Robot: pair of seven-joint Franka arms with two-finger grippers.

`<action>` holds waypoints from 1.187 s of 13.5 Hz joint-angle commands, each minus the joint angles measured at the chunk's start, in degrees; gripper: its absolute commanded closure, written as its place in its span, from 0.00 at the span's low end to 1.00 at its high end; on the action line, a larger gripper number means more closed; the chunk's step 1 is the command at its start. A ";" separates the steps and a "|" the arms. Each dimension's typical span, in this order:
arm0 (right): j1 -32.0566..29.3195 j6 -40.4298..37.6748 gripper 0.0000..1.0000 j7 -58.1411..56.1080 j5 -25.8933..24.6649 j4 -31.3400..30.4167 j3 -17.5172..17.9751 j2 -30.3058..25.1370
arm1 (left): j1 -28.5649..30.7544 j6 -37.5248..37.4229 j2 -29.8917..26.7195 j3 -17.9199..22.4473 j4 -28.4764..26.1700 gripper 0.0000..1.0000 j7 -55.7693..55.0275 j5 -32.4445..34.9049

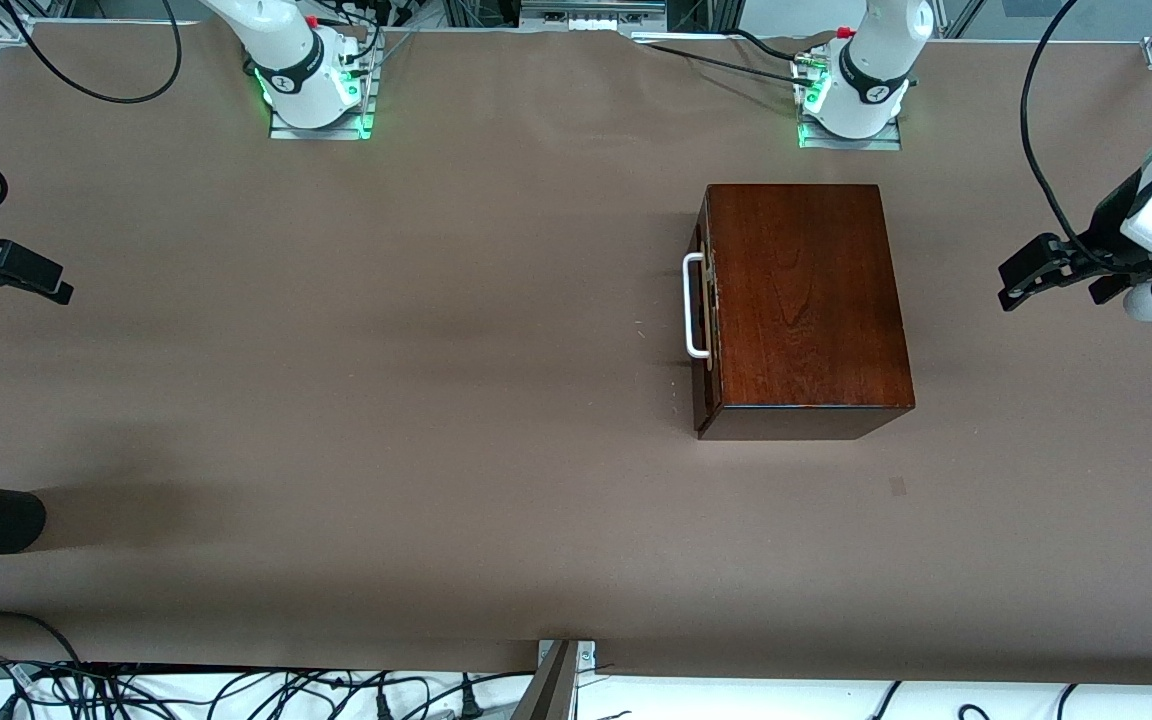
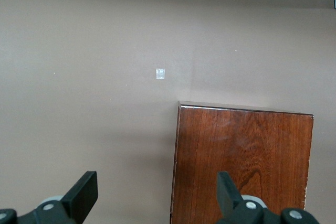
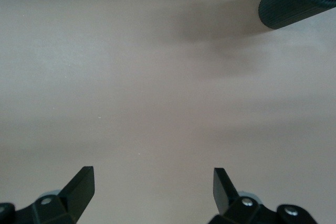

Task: Open drawer, take yellow block, close drawer

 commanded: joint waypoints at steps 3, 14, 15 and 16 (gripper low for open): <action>-0.41 -0.85 0.00 1.36 0.92 0.62 0.22 -0.04 | 0.31 -0.06 0.16 -0.19 1.07 0.00 1.52 1.05; -0.41 -0.85 0.00 1.37 0.22 0.71 0.31 -0.13 | 0.31 -0.06 0.16 -0.19 1.07 0.00 1.52 1.05; -0.33 -0.85 0.00 1.29 0.22 0.71 0.31 -0.13 | 0.31 -0.06 0.16 -0.19 1.07 0.00 1.52 1.05; -0.33 -0.85 0.00 1.28 0.22 0.71 0.31 -0.13 | 0.31 -0.06 0.16 -0.19 1.07 0.00 1.52 1.05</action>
